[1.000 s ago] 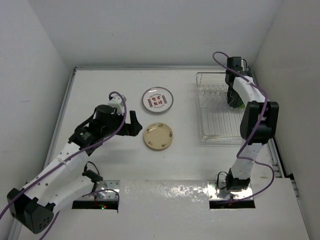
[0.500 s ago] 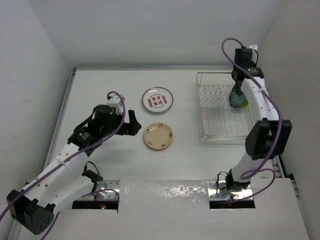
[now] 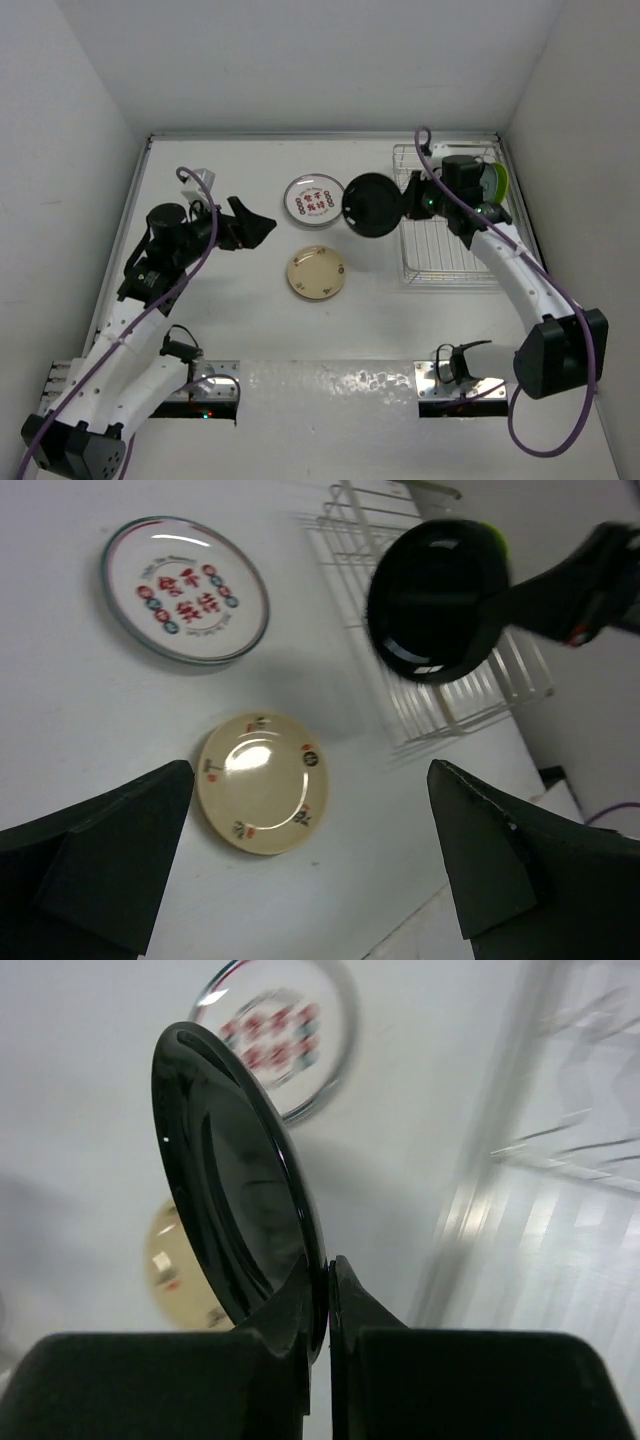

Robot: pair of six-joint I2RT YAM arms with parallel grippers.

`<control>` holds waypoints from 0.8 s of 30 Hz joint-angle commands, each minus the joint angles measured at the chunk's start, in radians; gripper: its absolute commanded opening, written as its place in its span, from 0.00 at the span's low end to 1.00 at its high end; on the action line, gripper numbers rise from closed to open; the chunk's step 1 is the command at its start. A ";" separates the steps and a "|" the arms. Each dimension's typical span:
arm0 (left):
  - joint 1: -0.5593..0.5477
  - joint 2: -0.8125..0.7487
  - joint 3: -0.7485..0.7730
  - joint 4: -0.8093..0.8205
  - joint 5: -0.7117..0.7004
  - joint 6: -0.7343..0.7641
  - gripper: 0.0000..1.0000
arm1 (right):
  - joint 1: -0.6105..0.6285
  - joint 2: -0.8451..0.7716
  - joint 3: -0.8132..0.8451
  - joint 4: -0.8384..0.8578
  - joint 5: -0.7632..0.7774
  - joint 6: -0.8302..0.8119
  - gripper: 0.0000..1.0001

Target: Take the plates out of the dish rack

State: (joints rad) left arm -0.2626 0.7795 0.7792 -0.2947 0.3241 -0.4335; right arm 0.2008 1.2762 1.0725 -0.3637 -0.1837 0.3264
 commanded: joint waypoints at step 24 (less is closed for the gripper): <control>-0.107 0.242 -0.118 0.301 0.000 -0.178 0.00 | 0.275 -0.031 -0.240 0.363 -0.229 0.294 0.99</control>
State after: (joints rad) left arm -0.3698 1.0191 0.6781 -0.0334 0.3897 -0.6083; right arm 0.4694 1.2926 0.8169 0.0498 -0.4950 0.6853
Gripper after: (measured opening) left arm 0.039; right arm 0.923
